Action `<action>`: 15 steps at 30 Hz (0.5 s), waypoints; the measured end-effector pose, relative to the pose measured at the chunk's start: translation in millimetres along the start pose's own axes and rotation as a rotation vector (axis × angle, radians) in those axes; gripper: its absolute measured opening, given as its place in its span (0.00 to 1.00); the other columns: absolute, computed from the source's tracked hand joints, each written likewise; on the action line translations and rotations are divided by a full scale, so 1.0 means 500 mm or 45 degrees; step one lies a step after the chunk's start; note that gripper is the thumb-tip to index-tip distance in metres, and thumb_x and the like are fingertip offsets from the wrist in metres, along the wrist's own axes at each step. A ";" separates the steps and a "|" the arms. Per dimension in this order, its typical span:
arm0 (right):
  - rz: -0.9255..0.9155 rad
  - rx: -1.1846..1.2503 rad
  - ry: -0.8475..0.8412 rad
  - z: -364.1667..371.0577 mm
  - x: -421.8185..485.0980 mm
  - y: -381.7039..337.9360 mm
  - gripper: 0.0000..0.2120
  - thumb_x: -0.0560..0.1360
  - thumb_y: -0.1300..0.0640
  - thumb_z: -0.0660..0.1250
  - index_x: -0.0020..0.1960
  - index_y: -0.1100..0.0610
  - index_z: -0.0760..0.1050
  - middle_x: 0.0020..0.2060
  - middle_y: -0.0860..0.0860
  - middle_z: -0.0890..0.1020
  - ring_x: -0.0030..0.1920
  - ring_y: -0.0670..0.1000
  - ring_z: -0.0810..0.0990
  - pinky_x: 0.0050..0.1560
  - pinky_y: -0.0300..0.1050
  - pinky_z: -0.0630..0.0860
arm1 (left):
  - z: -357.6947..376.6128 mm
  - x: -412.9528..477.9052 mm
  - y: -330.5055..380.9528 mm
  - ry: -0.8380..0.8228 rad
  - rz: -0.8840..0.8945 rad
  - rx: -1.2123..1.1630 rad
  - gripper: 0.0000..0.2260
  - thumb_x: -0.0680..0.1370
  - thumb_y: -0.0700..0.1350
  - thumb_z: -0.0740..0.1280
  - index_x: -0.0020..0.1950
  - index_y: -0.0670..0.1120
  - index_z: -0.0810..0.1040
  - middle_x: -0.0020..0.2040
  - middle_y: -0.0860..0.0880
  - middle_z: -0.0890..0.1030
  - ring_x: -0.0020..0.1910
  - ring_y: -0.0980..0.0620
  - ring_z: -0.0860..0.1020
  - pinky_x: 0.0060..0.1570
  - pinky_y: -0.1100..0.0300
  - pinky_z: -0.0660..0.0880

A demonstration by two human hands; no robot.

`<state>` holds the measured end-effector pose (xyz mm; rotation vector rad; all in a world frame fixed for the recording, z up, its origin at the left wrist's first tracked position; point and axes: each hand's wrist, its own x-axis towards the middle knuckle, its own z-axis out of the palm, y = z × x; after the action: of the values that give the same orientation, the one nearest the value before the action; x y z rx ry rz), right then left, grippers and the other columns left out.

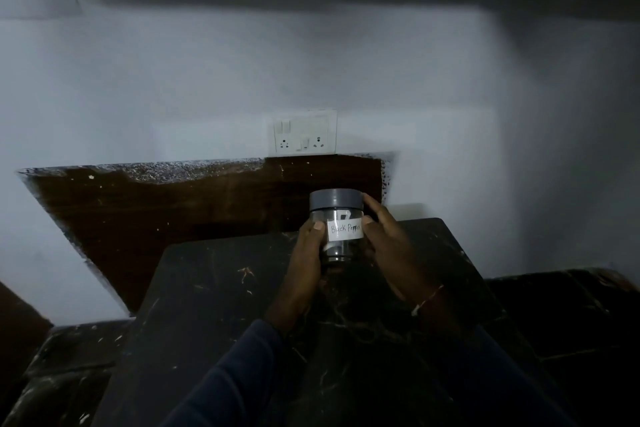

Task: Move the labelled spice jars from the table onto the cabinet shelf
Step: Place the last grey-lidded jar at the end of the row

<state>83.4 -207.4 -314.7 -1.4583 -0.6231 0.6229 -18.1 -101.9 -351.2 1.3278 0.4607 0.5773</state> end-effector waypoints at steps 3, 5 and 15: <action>-0.054 -0.032 -0.040 0.001 0.000 -0.047 0.21 0.82 0.55 0.56 0.74 0.44 0.63 0.64 0.46 0.76 0.58 0.44 0.78 0.56 0.45 0.78 | -0.004 0.016 0.042 0.003 0.070 0.057 0.29 0.76 0.64 0.58 0.69 0.46 0.67 0.62 0.41 0.78 0.57 0.45 0.81 0.54 0.47 0.79; -0.074 -0.033 -0.081 -0.005 0.007 -0.096 0.21 0.82 0.53 0.57 0.74 0.43 0.63 0.63 0.45 0.76 0.57 0.43 0.78 0.50 0.39 0.78 | -0.001 0.045 0.079 -0.012 0.140 0.078 0.22 0.81 0.58 0.56 0.68 0.44 0.67 0.61 0.41 0.77 0.55 0.46 0.80 0.48 0.56 0.80; -0.704 -0.367 0.000 -0.088 0.098 -0.570 0.24 0.77 0.41 0.63 0.71 0.41 0.62 0.52 0.47 0.82 0.52 0.50 0.84 0.52 0.52 0.82 | 0.154 0.199 0.530 -0.110 0.972 0.501 0.18 0.78 0.62 0.55 0.61 0.53 0.68 0.47 0.52 0.82 0.40 0.59 0.81 0.35 0.63 0.73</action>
<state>151.3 -208.4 -30.3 -1.4580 -1.0988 0.1008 72.8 -60.9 -75.1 1.9067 -0.0327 1.0873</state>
